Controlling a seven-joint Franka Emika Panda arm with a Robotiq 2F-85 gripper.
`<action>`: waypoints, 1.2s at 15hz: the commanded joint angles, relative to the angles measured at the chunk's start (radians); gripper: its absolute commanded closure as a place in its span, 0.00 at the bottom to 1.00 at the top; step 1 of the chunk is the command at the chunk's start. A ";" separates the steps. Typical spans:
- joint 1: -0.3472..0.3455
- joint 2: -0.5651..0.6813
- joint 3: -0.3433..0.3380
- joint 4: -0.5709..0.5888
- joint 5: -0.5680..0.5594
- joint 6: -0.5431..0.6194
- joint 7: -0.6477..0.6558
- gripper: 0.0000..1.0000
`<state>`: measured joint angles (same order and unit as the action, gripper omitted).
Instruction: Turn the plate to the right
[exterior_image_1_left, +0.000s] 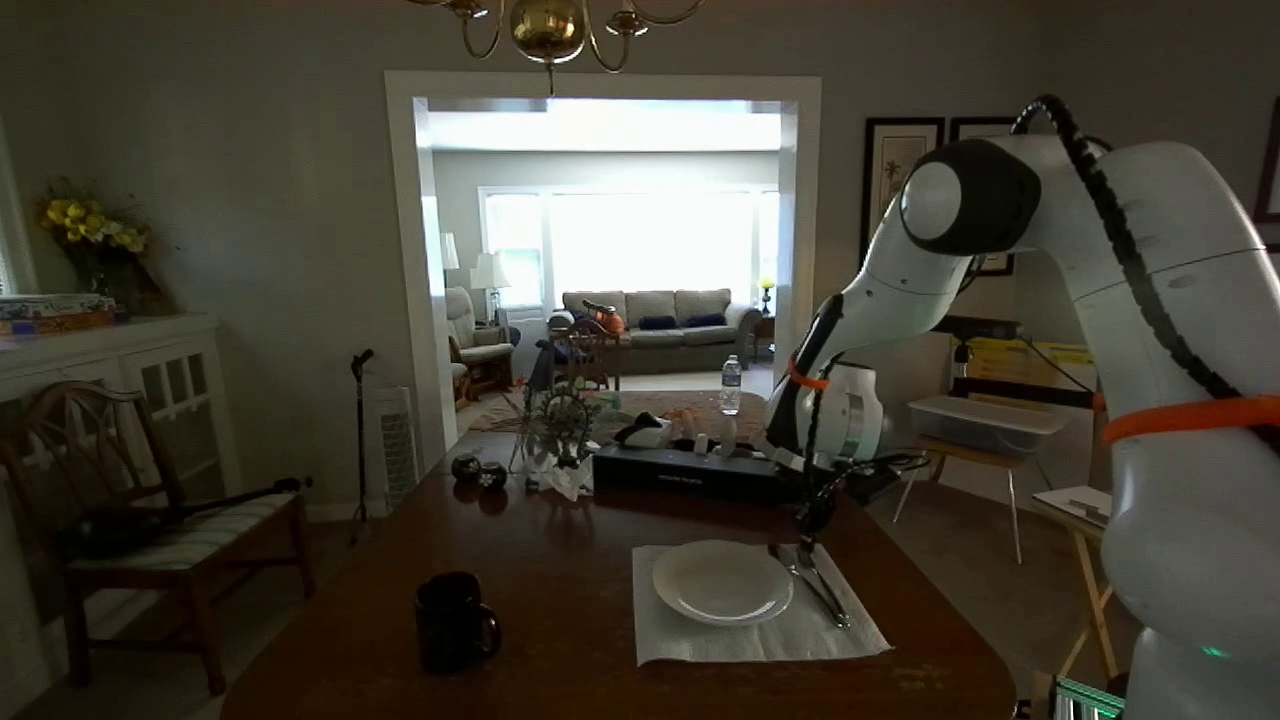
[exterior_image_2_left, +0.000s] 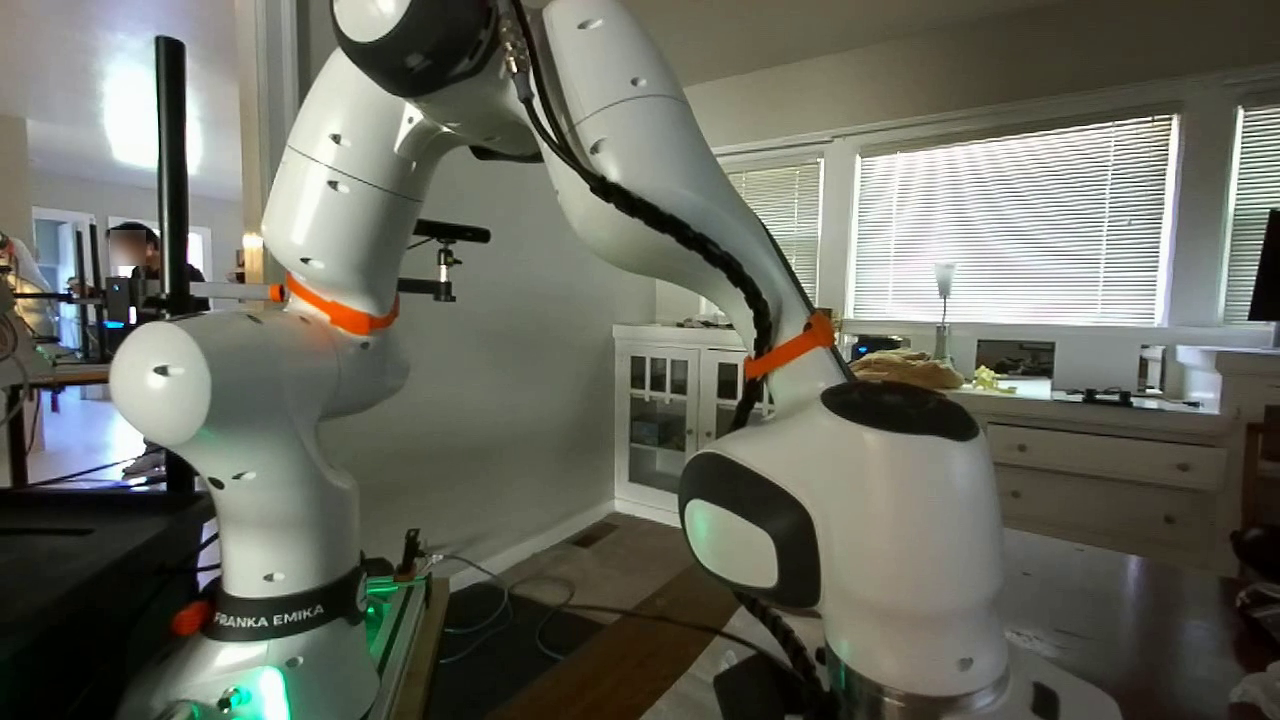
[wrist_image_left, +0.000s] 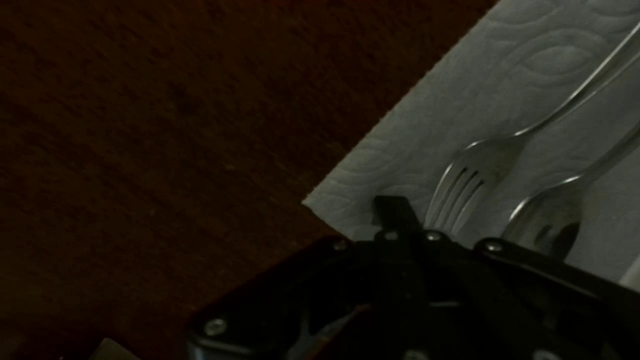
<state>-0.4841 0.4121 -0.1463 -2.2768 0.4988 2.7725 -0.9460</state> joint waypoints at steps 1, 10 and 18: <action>-0.047 0.028 0.036 0.004 -0.037 0.032 0.010 1.00; -0.073 0.074 0.071 0.078 -0.096 0.051 0.010 1.00; -0.072 0.174 0.114 0.242 -0.172 0.054 0.048 1.00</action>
<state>-0.5417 0.5190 -0.0517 -2.1075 0.3654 2.8064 -0.9289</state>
